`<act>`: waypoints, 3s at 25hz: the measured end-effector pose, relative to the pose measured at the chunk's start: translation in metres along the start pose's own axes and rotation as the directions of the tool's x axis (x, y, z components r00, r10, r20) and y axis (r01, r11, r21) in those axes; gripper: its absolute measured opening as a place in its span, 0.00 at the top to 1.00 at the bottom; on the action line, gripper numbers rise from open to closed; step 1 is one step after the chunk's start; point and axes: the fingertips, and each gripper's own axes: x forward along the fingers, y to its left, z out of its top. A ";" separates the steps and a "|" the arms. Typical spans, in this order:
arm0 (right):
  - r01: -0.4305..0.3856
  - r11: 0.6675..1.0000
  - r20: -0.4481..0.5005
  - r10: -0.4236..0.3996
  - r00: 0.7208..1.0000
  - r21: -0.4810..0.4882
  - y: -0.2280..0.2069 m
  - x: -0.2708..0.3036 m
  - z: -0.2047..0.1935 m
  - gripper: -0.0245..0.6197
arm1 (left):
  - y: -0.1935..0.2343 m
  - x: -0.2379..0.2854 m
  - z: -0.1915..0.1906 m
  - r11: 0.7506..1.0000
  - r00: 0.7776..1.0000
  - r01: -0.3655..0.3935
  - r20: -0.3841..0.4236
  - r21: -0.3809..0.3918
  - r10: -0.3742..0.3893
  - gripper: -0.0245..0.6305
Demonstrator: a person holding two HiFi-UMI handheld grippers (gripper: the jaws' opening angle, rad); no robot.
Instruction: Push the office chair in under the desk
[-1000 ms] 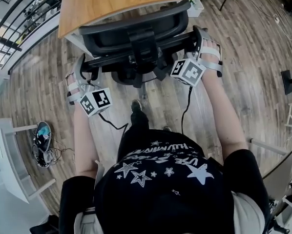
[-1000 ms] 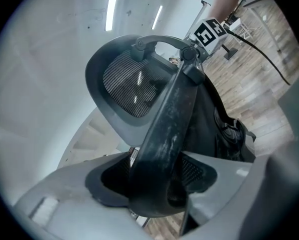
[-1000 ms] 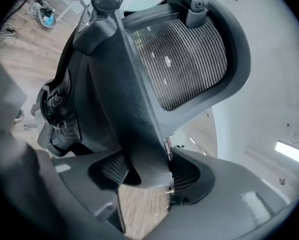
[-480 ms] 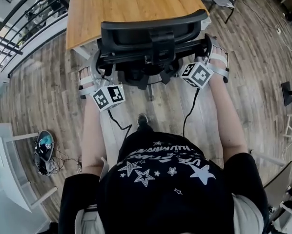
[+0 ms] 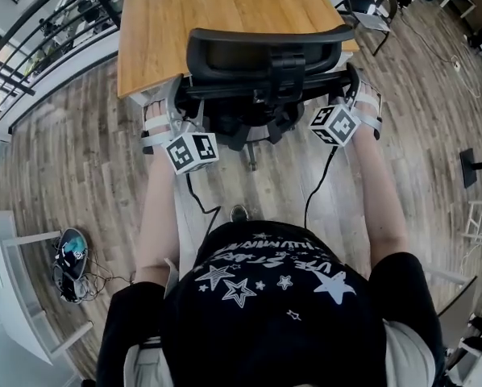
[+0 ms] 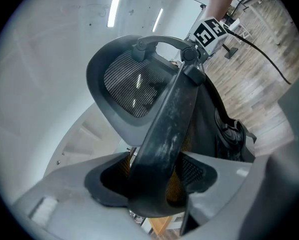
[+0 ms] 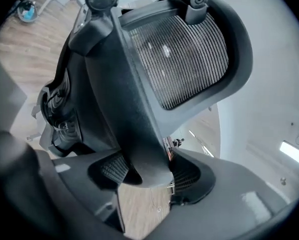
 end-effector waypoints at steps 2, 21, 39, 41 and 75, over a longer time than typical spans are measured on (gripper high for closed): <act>0.005 1.000 0.004 -0.005 1.000 0.016 0.001 0.001 -0.001 0.57 | 0.000 0.004 0.000 1.000 1.000 -0.009 0.002 -0.008 0.009 0.53; -0.021 1.000 0.125 0.019 0.992 0.016 0.001 0.073 0.045 0.57 | 0.027 0.081 -0.034 0.999 0.997 -0.013 -0.078 -0.040 0.010 0.52; 0.018 1.000 0.208 -0.017 0.978 -0.007 -0.006 0.108 0.049 0.57 | 0.027 0.100 -0.029 0.998 0.993 -0.050 -0.108 -0.030 0.047 0.52; 0.026 1.000 0.208 -0.024 0.978 -0.008 -0.006 0.108 0.049 0.57 | 0.027 0.101 -0.029 0.998 0.993 -0.047 -0.109 -0.031 0.044 0.52; -0.148 0.960 0.214 0.097 0.972 0.236 0.004 0.040 0.063 0.51 | 0.028 0.037 -0.016 0.951 0.991 0.039 -0.112 -0.307 -0.076 0.51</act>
